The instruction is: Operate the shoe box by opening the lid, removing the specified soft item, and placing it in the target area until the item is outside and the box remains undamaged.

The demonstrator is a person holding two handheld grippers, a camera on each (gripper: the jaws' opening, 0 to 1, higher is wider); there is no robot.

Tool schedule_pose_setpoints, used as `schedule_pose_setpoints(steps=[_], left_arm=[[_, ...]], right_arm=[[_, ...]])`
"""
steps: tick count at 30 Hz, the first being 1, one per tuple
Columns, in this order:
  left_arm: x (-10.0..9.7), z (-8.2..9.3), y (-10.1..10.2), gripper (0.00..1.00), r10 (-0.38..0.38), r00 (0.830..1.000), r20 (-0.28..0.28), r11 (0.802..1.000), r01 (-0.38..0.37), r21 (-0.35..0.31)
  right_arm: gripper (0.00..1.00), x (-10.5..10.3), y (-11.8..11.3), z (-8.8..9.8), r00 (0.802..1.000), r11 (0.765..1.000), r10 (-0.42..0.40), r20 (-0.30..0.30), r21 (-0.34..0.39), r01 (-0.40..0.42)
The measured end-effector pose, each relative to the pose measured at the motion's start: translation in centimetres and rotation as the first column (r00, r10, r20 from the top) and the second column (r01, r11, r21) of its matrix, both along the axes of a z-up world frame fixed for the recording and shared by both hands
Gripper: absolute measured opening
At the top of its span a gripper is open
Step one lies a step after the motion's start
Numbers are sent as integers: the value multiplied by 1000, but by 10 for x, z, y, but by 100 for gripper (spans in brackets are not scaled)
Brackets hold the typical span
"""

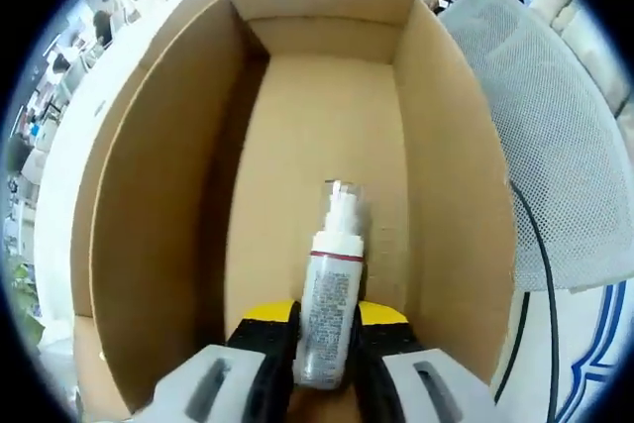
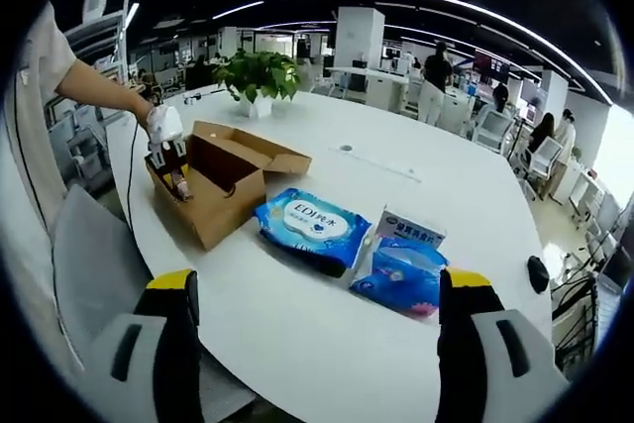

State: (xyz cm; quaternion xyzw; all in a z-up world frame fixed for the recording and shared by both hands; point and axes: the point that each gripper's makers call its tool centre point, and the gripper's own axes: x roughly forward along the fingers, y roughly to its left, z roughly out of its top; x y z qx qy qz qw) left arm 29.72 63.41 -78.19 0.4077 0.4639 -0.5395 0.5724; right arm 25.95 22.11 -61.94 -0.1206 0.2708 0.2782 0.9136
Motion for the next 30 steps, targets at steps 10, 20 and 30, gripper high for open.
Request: schedule_pose_setpoints(steps=[10, 20, 30], left_arm=[[-2, 3, -4, 19, 54, 998, 24, 998, -54, -16], [-2, 14, -11, 19, 86, 995, 47, 996, -84, -38], [3, 31, -20, 19, 106, 990, 91, 992, -99, -81]], right_arm=[[95, 6, -4, 7, 1000, 1000, -8, 23, 23, 7], [95, 6, 0, 11, 999, 999, 13, 32, 29, -14], [91, 7, 10, 16, 998, 998, 50, 44, 37, -52]])
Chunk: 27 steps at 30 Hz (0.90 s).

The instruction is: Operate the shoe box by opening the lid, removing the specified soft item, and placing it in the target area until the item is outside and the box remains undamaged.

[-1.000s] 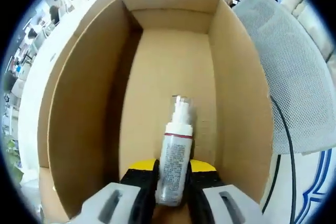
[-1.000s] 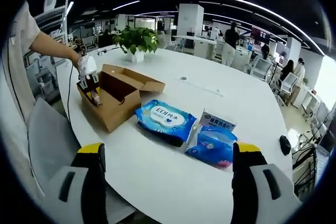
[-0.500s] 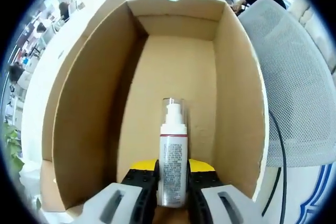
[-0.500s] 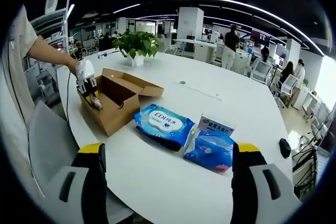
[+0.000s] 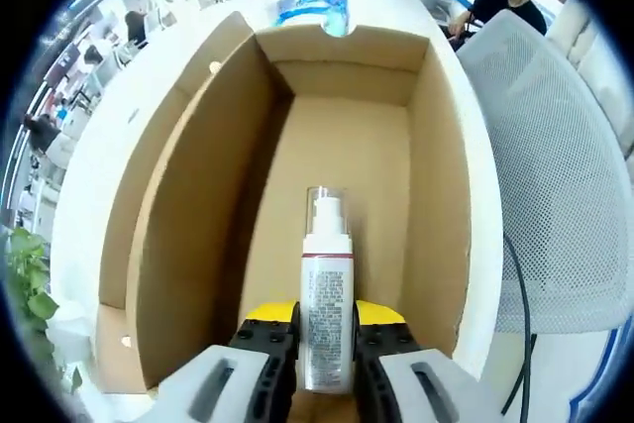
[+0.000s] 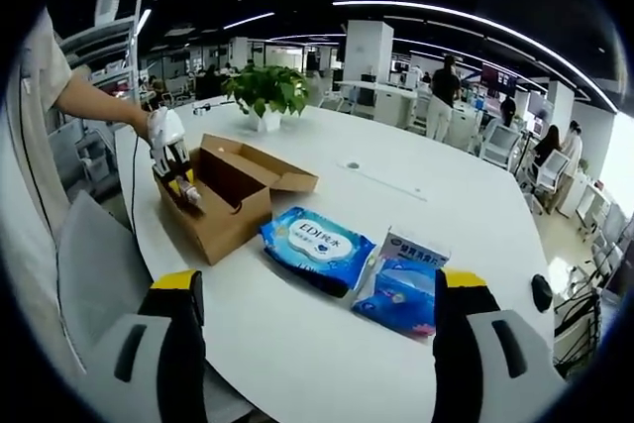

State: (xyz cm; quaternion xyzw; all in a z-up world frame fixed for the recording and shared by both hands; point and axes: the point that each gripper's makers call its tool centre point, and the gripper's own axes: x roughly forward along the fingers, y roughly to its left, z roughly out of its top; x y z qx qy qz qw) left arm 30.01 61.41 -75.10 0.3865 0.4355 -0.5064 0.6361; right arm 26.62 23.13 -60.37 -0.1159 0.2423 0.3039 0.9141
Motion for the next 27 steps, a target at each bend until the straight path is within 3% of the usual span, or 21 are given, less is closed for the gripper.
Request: schedule_pose_setpoints(steps=[10, 16, 27], left_arm=[[3, 21, -17, 19, -2, 998, 56, 999, 4, -50], [2, 34, -27, 19, -9, 997, 82, 996, 16, -83], [-5, 60, -50, 19, -23, 994, 111, 986, 41, -161]], right_arm=[[84, -2, 18, 1, 997, 997, 77, 19, -4, -76], [72, -5, 39, 4, 986, 987, 160, 49, -3, -160], [64, -8, 81, 1, 961, 962, 273, 45, 15, -274]])
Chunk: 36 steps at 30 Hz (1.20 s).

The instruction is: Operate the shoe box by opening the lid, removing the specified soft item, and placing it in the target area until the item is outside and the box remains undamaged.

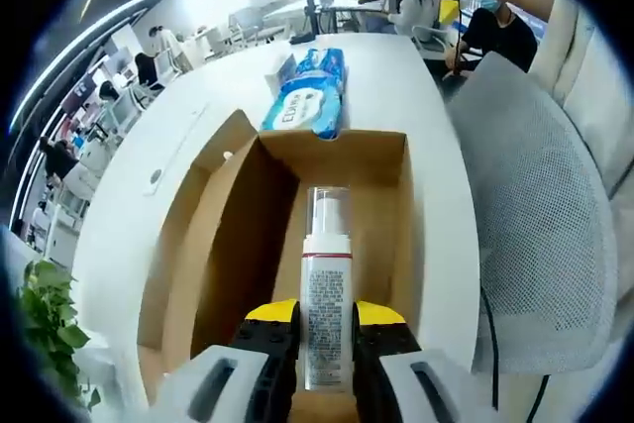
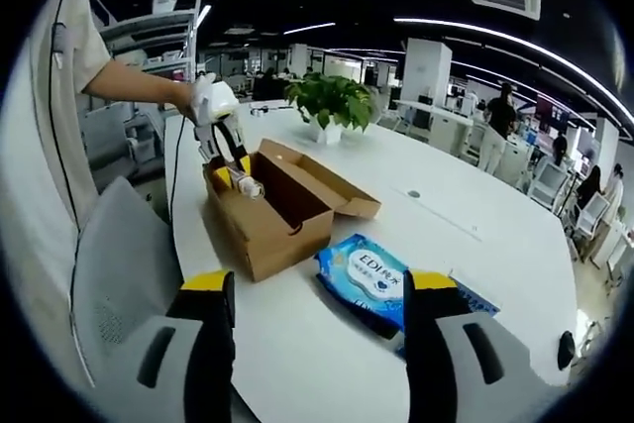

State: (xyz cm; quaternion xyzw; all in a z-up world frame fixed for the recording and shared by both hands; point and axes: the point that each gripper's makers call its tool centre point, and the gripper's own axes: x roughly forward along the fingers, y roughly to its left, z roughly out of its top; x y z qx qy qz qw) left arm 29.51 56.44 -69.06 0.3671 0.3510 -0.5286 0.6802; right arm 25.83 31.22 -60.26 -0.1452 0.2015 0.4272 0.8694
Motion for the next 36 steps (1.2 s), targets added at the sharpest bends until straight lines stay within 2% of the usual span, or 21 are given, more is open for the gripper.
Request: schedule_pose_setpoints(steps=[20, 28, 36], left_arm=[[-29, 33, -55, 19, -76, 997, 2, 987, 76, -140], [-39, 37, -80, 19, -89, 996, -15, 976, 84, -203], [-52, 38, -99, 19, -127, 991, -31, 962, 116, -245]], right_arm=[[46, -10, 62, -3, 982, 982, 187, -1, 32, -187], [42, -15, 81, -5, 969, 968, 247, -4, 46, -246], [36, -24, 95, -10, 948, 948, 318, -11, 27, -318]])
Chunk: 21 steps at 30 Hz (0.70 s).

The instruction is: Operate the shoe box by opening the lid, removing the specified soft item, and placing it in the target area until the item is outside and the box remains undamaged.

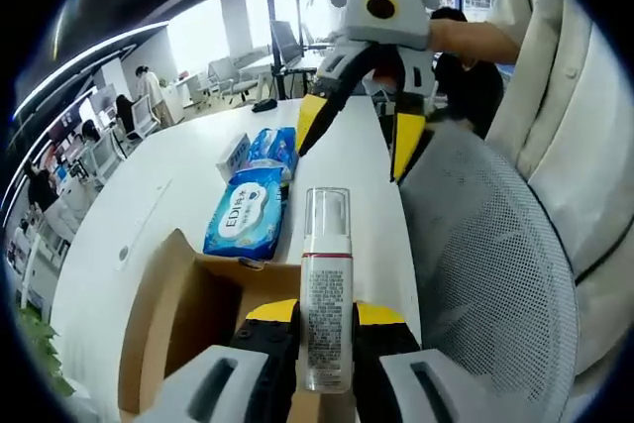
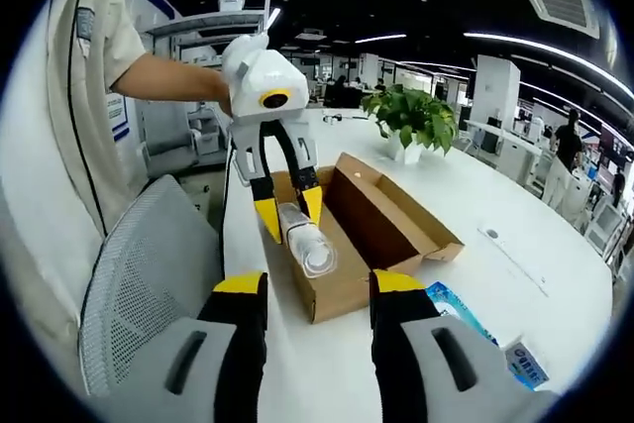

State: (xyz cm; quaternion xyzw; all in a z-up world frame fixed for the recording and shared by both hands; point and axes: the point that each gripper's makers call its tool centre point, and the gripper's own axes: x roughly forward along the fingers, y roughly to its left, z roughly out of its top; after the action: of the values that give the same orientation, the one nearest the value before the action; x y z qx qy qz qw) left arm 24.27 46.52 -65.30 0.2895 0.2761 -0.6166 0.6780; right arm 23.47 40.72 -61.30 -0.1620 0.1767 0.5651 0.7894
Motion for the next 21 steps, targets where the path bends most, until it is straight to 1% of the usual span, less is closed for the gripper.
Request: schedule_pose_setpoints(steps=[6, 9, 11, 13, 17, 21], left_arm=[[-10, 5, -14, 19, -19, 1000, -17, 998, 18, -56], [-13, 8, -19, 19, -26, 999, -22, 996, 24, -85], [-16, 12, -23, 19, -23, 999, -39, 993, 19, -116], [-18, 15, -26, 19, -26, 998, -48, 990, 19, -142], [-21, 16, -29, 19, -28, 998, -56, 986, 18, -168], [-23, 16, -31, 19, -23, 997, -70, 981, 9, -192]], right_arm=[[31, -4, 5, -4, 999, 999, 39, 0, -15, -39], [29, -8, 9, -3, 998, 998, 67, 0, -15, -67], [28, -10, 11, -2, 996, 996, 85, 7, -18, -84], [25, -10, 12, -1, 995, 995, 95, 11, -19, -94], [22, -8, 14, 2, 995, 995, 100, 21, -11, -100], [22, -11, 17, 5, 992, 993, 120, 29, -12, -120]])
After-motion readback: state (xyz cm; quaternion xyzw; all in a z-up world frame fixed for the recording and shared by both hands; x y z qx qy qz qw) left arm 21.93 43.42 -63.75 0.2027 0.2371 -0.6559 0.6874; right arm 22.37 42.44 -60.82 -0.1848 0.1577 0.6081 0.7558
